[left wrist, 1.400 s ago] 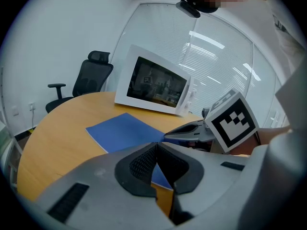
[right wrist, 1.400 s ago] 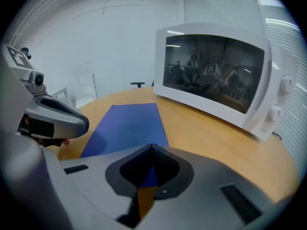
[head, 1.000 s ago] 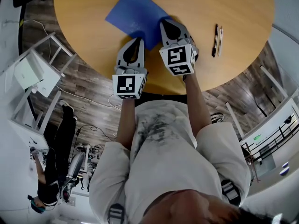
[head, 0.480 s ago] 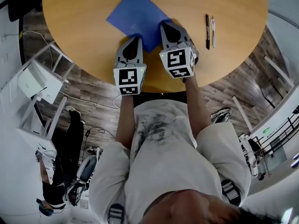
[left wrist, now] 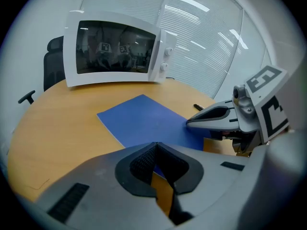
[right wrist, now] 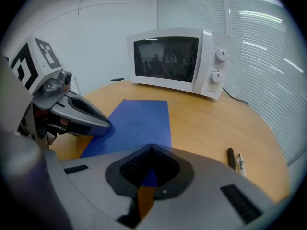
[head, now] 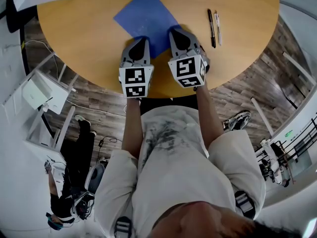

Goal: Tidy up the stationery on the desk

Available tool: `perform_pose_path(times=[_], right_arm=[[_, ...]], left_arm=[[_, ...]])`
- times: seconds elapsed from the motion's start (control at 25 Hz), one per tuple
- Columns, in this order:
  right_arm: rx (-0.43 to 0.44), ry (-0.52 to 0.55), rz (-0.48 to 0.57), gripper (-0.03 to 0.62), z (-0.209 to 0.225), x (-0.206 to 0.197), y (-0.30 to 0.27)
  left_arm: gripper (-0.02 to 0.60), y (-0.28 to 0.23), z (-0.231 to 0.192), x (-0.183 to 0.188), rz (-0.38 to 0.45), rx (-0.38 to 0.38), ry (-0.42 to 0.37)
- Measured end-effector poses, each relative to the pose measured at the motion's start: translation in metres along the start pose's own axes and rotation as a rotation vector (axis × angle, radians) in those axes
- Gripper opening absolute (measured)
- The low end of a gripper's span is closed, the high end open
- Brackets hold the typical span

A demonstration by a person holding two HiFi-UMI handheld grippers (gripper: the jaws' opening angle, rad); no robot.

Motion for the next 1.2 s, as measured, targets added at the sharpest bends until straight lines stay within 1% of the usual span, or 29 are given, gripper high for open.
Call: perform_pose_path(times=[0.64,1.2], right_arm=[[-0.019,-0.067,-0.022,0.063,0.025,-0.041,0.037],[-0.021,-0.09,-0.026,0.063,0.029,-0.062,0.054]], left_arm=[[0.009,-0.025,0.042,0.006,-0.029,-0.026,-0.054],[0.009,-0.033,0.064,0.006,-0.032,-0.04,-0.061]])
Point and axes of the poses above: the fingertips, and each gripper's own axes: y backward along the fingers, z to its right, x out of its top, the point moved 2 cm from there along y, backward along the fingers, and after that the axes turned 4 degrees about z, right-handed, at the moved point
